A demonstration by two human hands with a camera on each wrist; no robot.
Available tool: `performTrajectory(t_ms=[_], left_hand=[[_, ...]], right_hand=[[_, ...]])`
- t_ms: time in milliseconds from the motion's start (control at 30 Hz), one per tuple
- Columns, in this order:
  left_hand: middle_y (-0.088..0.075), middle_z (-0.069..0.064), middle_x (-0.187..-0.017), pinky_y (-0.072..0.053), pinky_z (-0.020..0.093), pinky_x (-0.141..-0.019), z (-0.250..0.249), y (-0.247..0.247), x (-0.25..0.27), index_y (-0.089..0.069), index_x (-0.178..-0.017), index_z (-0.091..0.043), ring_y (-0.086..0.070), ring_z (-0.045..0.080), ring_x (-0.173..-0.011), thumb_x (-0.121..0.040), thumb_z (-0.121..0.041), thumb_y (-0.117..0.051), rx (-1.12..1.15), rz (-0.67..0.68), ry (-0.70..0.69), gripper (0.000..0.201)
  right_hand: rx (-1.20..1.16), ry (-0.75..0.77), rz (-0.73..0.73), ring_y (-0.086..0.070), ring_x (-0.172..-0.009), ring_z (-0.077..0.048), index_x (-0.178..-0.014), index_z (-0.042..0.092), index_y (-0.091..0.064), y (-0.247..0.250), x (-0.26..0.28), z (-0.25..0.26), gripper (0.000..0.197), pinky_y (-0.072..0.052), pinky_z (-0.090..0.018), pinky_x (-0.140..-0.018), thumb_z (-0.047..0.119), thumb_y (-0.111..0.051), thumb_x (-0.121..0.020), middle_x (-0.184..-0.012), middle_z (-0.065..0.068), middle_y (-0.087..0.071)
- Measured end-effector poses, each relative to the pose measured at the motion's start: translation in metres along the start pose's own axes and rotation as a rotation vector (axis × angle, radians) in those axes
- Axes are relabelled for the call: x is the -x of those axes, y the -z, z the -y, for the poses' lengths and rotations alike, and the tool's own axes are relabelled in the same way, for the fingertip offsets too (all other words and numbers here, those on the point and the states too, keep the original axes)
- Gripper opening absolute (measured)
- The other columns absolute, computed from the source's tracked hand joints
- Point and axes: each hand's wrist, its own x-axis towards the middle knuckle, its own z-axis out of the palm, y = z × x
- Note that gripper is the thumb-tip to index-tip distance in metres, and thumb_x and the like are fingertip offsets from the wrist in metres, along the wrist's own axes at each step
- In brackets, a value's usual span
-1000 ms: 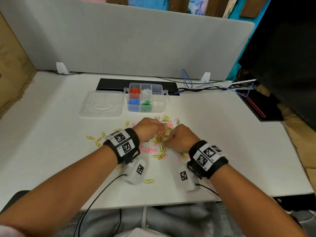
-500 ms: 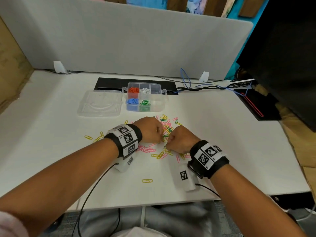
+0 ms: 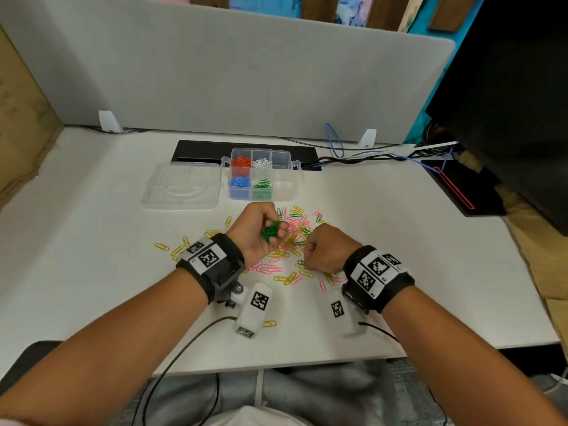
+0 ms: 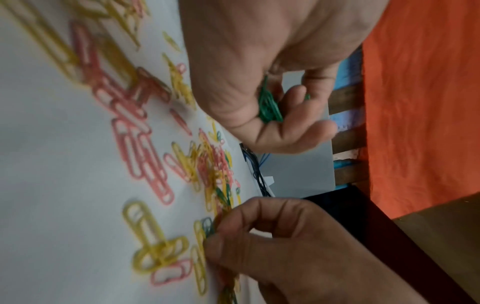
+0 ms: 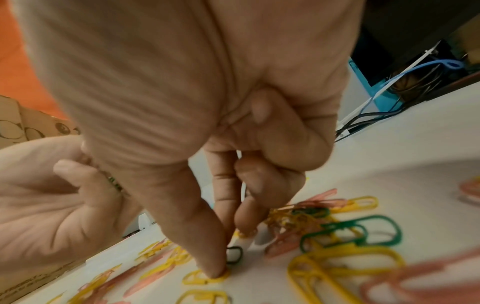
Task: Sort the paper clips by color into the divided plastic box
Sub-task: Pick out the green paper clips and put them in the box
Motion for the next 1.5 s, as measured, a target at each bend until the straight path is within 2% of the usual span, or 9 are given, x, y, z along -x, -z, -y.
performTrajectory(t_ms=[133, 367, 500, 633, 867, 1000, 1200, 1333, 1500], left_hand=[[-0.047, 0.002, -0.060, -0.028, 0.015, -0.035, 0.014, 0.001, -0.003, -0.036, -0.063, -0.017, -0.041, 0.011, -0.044, -0.077, -0.002, -0.039, -0.035, -0.087, 0.005, 0.020], [-0.048, 0.000, -0.060, -0.027, 0.017, -0.037, 0.022, -0.003, -0.002, -0.052, -0.069, -0.015, -0.037, 0.010, -0.045, -0.080, -0.012, -0.049, -0.199, -0.090, 0.003, 0.012], [-0.047, -0.001, -0.061, -0.027, 0.018, -0.037, 0.020, -0.002, 0.000, -0.053, -0.070, -0.015, -0.036, 0.010, -0.045, -0.082, -0.013, -0.050, -0.213, -0.084, -0.006, 0.012], [-0.042, -0.001, -0.059, -0.018, 0.017, -0.034, 0.022, 0.002, 0.000, -0.049, -0.072, -0.015, -0.027, 0.009, -0.042, -0.084, -0.013, -0.049, -0.217, -0.061, -0.004, 0.013], [-0.030, -0.005, -0.053, -0.012, 0.018, -0.038, 0.028, 0.001, 0.001, -0.048, -0.066, -0.017, -0.018, 0.009, -0.043, -0.083, -0.017, -0.049, -0.302, -0.077, 0.000, 0.017], [-0.031, -0.004, -0.054, -0.013, 0.018, -0.039, 0.031, 0.001, 0.001, -0.049, -0.069, -0.016, -0.018, 0.010, -0.045, -0.082, -0.016, -0.051, -0.321, -0.097, -0.002, 0.013], [-0.034, -0.004, -0.055, -0.016, 0.017, -0.036, 0.029, 0.005, 0.002, -0.053, -0.080, -0.013, -0.021, 0.009, -0.042, -0.085, -0.016, -0.052, -0.337, -0.110, 0.002, 0.006], [-0.035, -0.003, -0.055, -0.016, 0.018, -0.036, 0.029, 0.004, 0.002, -0.053, -0.078, -0.013, -0.022, 0.010, -0.043, -0.086, -0.016, -0.052, -0.332, -0.113, -0.003, 0.008], [-0.036, -0.003, -0.054, -0.015, 0.020, -0.039, 0.025, 0.000, 0.003, -0.049, -0.072, -0.017, -0.023, 0.010, -0.046, -0.088, -0.015, -0.052, -0.289, -0.125, -0.026, 0.017]], right_hand=[[-0.069, 0.003, -0.048, -0.062, -0.078, -0.011, -0.066, 0.021, -0.067, 0.002, 0.001, -0.003, 0.018, -0.050, -0.025, -0.067, 0.012, -0.077, -0.079, -0.080, 0.005, -0.067], [-0.009, -0.009, 0.001, -0.070, -0.087, -0.026, -0.081, 0.000, -0.074, 0.001, -0.002, -0.001, 0.011, -0.059, -0.038, -0.074, 0.008, -0.067, -0.079, -0.088, -0.013, -0.073], [0.007, 0.023, -0.028, -0.067, -0.086, -0.018, -0.082, 0.009, -0.076, 0.003, 0.002, -0.003, 0.010, -0.057, -0.030, -0.073, 0.010, -0.066, -0.083, -0.086, -0.002, -0.072], [0.005, 0.035, -0.028, -0.059, -0.078, -0.011, -0.083, 0.016, -0.075, 0.001, 0.006, -0.005, 0.012, -0.044, -0.020, -0.063, 0.007, -0.068, -0.081, -0.076, 0.011, -0.062], [0.039, 0.004, 0.019, -0.067, -0.081, -0.019, -0.075, 0.012, -0.072, -0.001, 0.006, -0.003, 0.015, -0.053, -0.025, -0.062, 0.004, -0.060, -0.081, -0.084, -0.004, -0.072], [0.043, 0.005, 0.016, -0.064, -0.076, -0.017, -0.075, 0.014, -0.070, -0.002, 0.008, -0.003, 0.012, -0.048, -0.023, -0.057, 0.007, -0.062, -0.080, -0.083, -0.003, -0.070], [0.018, 0.074, -0.042, -0.060, -0.079, -0.013, -0.086, 0.016, -0.074, -0.003, 0.009, -0.001, 0.009, -0.046, -0.024, -0.066, 0.022, -0.077, -0.079, -0.078, 0.010, -0.062], [0.070, 0.071, 0.016, -0.065, -0.078, -0.016, -0.070, 0.016, -0.070, -0.004, 0.006, 0.003, 0.013, -0.050, -0.025, -0.064, 0.019, -0.075, -0.082, -0.078, 0.000, -0.070], [0.124, 0.068, 0.043, -0.061, -0.070, -0.016, -0.072, 0.013, -0.067, -0.005, 0.008, 0.009, 0.009, -0.048, -0.025, -0.057, 0.018, -0.070, -0.078, -0.076, -0.003, -0.068]])
